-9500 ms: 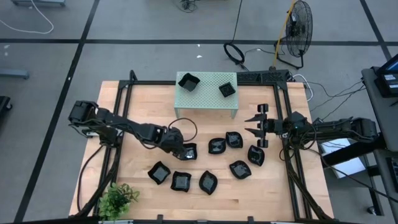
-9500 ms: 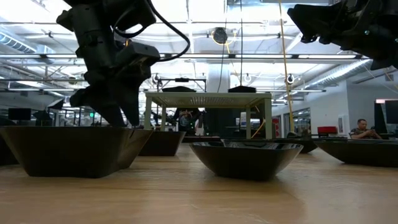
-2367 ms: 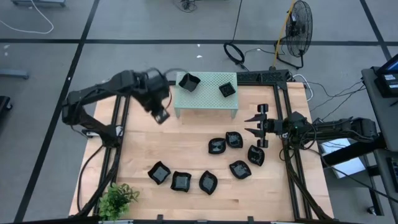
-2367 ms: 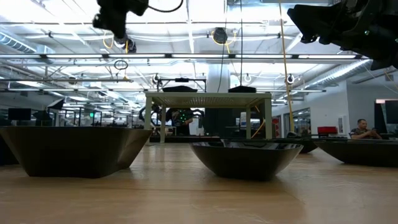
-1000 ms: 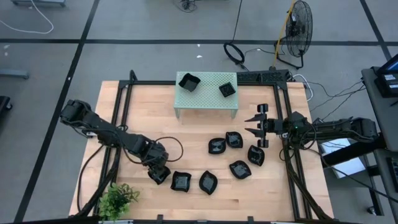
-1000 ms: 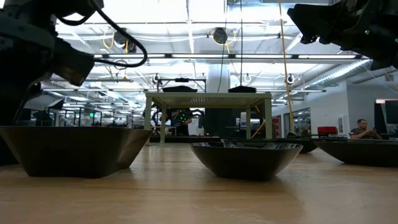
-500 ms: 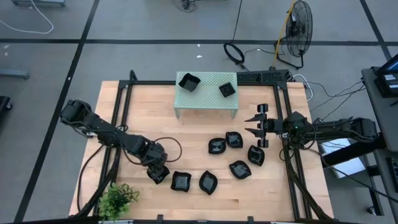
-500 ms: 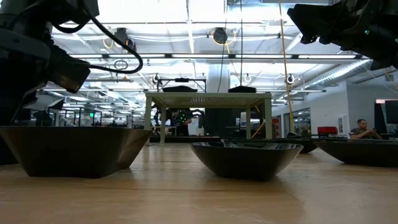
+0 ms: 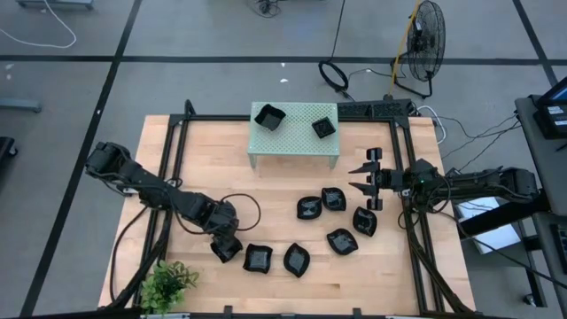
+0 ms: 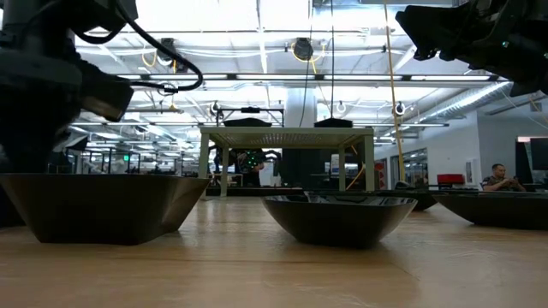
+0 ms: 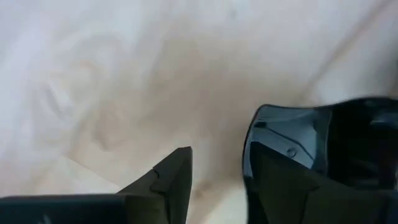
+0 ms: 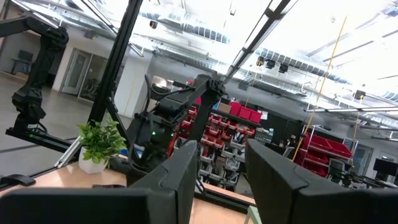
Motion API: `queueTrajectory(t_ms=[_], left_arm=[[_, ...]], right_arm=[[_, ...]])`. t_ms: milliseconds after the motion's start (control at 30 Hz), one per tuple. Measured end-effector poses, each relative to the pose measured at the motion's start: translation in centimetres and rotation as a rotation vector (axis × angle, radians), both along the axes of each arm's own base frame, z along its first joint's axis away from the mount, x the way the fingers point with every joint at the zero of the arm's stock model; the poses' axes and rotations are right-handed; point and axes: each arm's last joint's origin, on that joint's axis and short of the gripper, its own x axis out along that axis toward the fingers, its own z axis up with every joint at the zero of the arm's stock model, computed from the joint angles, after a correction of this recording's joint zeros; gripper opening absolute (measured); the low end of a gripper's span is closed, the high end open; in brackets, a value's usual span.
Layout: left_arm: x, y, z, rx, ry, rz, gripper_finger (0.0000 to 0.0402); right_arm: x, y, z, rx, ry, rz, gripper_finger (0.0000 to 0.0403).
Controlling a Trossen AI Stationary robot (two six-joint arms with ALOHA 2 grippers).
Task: Pick & Place Mini shaped plates
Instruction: Stack the black distorted square plate on top of the other black distorted square plates on the shelf
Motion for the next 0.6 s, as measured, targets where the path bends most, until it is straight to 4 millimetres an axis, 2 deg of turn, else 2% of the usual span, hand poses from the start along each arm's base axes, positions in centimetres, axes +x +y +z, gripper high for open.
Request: queueTrajectory(t_ms=[600], left_arm=[[-0.6, 4.0, -0.1, 0.245, 0.109, 0.212, 0.0161]], right_arm=[[0.0, 0.0, 0.0, 0.0, 0.0, 0.0, 0.0125]])
